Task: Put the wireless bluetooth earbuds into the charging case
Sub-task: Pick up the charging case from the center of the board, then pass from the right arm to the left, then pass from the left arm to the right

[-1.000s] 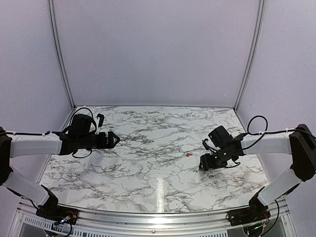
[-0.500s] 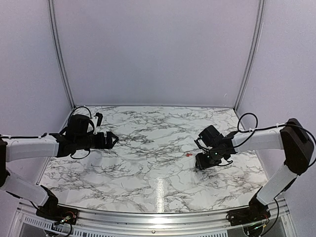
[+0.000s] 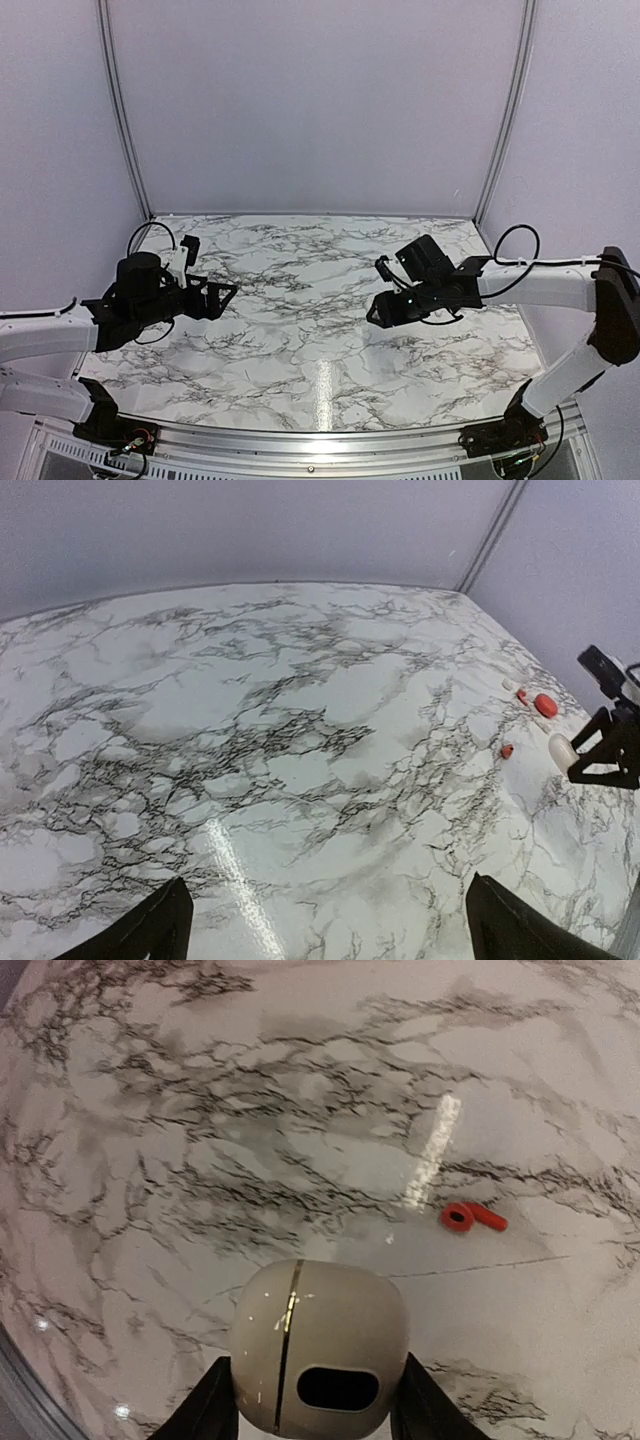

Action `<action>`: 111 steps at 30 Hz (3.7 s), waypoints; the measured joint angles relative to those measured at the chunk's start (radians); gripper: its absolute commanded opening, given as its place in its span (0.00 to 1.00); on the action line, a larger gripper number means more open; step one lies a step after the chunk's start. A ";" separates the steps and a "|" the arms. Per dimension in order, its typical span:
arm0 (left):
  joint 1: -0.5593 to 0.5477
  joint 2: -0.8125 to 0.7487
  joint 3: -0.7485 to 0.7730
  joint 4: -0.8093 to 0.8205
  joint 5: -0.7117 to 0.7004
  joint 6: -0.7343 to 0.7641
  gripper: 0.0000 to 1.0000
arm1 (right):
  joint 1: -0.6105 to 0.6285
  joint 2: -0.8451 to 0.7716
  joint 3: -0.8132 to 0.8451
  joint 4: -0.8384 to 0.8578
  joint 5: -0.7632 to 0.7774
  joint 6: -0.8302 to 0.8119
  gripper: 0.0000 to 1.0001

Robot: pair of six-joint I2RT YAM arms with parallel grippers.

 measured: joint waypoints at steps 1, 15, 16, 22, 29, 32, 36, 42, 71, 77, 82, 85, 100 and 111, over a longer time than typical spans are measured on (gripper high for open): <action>-0.019 -0.023 -0.018 0.022 0.000 0.014 0.99 | 0.000 -0.019 0.004 0.024 -0.032 0.010 0.37; -0.405 -0.050 -0.047 0.227 -0.018 0.411 0.99 | 0.181 -0.025 0.179 0.177 -0.284 0.107 0.39; -0.423 -0.029 -0.030 0.228 -0.029 0.435 0.99 | 0.198 -0.020 0.183 0.180 -0.290 0.113 0.39; -0.512 0.072 0.067 0.238 -0.107 0.555 0.90 | 0.256 -0.004 0.184 0.186 -0.296 0.149 0.39; -0.566 0.196 0.147 0.235 -0.168 0.606 0.82 | 0.274 0.000 0.184 0.211 -0.292 0.190 0.39; -0.578 0.229 0.166 0.233 -0.188 0.612 0.78 | 0.281 0.000 0.184 0.225 -0.291 0.205 0.39; -0.589 0.262 0.190 0.234 -0.220 0.618 0.71 | 0.290 0.000 0.184 0.237 -0.288 0.217 0.40; -0.596 0.275 0.203 0.235 -0.255 0.618 0.60 | 0.295 0.000 0.183 0.243 -0.286 0.226 0.40; -0.601 -0.162 0.102 0.189 0.129 0.582 0.36 | 0.230 -0.152 0.053 0.549 -0.729 0.209 0.73; -0.614 -0.173 0.138 0.151 0.213 0.598 0.33 | 0.258 -0.138 0.068 0.674 -0.875 0.294 0.69; -0.628 -0.157 0.157 0.133 0.252 0.617 0.31 | 0.292 -0.091 0.111 0.697 -0.931 0.324 0.64; -0.635 -0.144 0.159 0.124 0.258 0.629 0.31 | 0.298 -0.069 0.114 0.703 -0.953 0.341 0.59; -0.640 -0.121 0.180 0.076 0.275 0.684 0.29 | 0.306 -0.002 0.122 0.826 -1.031 0.429 0.41; -0.645 -0.113 0.203 0.076 0.281 0.703 0.27 | 0.317 0.003 0.125 0.846 -1.040 0.446 0.34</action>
